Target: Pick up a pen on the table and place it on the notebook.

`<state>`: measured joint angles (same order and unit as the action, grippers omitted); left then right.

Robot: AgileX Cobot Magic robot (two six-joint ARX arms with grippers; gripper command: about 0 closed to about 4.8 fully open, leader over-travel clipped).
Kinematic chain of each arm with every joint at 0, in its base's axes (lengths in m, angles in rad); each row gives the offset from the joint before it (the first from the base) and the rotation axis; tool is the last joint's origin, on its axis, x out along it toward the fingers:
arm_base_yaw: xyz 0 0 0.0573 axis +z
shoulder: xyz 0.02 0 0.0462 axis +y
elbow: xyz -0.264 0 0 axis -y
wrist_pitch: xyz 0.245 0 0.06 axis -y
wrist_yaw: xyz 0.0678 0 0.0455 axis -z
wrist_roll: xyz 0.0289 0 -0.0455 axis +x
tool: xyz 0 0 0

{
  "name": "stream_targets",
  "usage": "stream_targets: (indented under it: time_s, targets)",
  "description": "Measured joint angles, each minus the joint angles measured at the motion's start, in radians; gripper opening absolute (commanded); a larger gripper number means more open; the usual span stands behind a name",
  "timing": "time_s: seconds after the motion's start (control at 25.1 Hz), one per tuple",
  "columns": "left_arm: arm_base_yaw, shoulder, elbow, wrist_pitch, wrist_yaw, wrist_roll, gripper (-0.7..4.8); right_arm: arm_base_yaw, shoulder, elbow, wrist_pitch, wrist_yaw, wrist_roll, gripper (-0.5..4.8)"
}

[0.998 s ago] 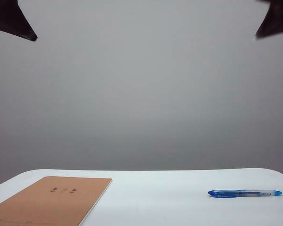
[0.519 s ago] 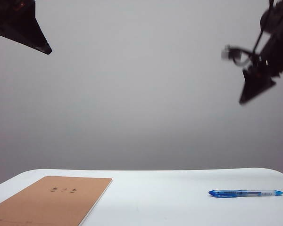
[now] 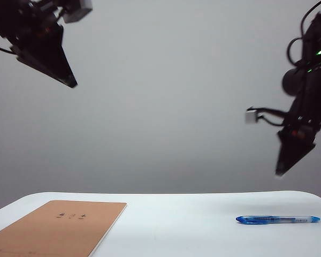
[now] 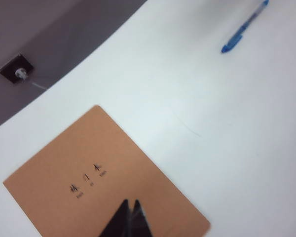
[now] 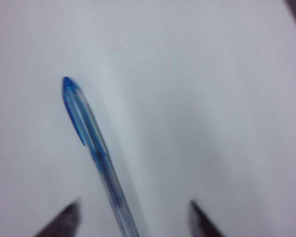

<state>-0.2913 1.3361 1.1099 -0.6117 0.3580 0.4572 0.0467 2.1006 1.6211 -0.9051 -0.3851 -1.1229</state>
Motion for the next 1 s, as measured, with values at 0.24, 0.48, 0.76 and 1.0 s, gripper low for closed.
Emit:
stream_targets:
  time_s: [0.24, 0.48, 0.76, 1.0]
  targets:
    - [-0.001, 0.037, 0.000, 0.024, -0.002, 0.001, -0.06, 0.061, 0.023, 0.000, 0.006, 0.084, -0.198, 4.36]
    - [-0.002, 0.038, 0.000, 0.025, -0.001, 0.002, -0.06, 0.057, 0.039, 0.000, 0.023, 0.157, -0.214, 4.36]
    - [-0.002, 0.038, 0.000, 0.013, 0.048, 0.043, -0.06, 0.058, 0.080, -0.002, 0.012, 0.161, -0.213, 4.31]
    - [-0.002, 0.038, 0.000, 0.006, 0.072, 0.056, -0.06, 0.058, 0.111, -0.003, 0.007, 0.161, -0.212, 4.31]
